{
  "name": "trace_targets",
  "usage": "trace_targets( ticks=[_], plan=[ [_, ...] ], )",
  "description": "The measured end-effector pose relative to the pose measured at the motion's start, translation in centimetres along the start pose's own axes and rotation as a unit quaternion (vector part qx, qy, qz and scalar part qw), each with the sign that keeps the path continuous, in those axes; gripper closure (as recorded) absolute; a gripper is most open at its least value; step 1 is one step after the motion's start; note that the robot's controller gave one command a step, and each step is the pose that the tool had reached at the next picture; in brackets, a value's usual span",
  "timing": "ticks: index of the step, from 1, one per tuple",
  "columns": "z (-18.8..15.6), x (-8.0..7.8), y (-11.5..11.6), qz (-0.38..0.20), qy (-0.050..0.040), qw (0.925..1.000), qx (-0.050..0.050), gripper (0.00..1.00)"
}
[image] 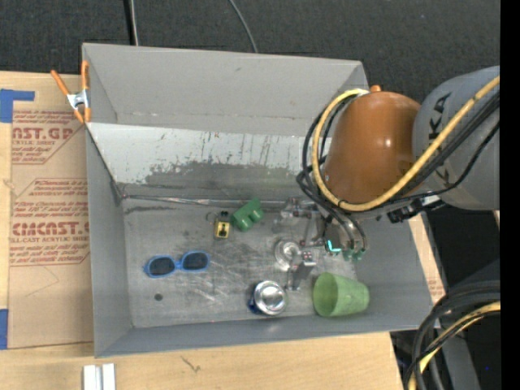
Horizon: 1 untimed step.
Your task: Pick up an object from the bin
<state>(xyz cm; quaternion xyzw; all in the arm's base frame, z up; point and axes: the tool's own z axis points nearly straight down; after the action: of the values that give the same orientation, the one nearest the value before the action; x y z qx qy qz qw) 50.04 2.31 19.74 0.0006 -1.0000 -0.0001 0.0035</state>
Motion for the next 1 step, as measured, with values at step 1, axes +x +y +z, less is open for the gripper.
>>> trace_targets(
  ticks=[1],
  plan=[
    [12.34,1.13,1.71,-0.297,-0.0139,0.9547,0.002,0.00]
  ],
)
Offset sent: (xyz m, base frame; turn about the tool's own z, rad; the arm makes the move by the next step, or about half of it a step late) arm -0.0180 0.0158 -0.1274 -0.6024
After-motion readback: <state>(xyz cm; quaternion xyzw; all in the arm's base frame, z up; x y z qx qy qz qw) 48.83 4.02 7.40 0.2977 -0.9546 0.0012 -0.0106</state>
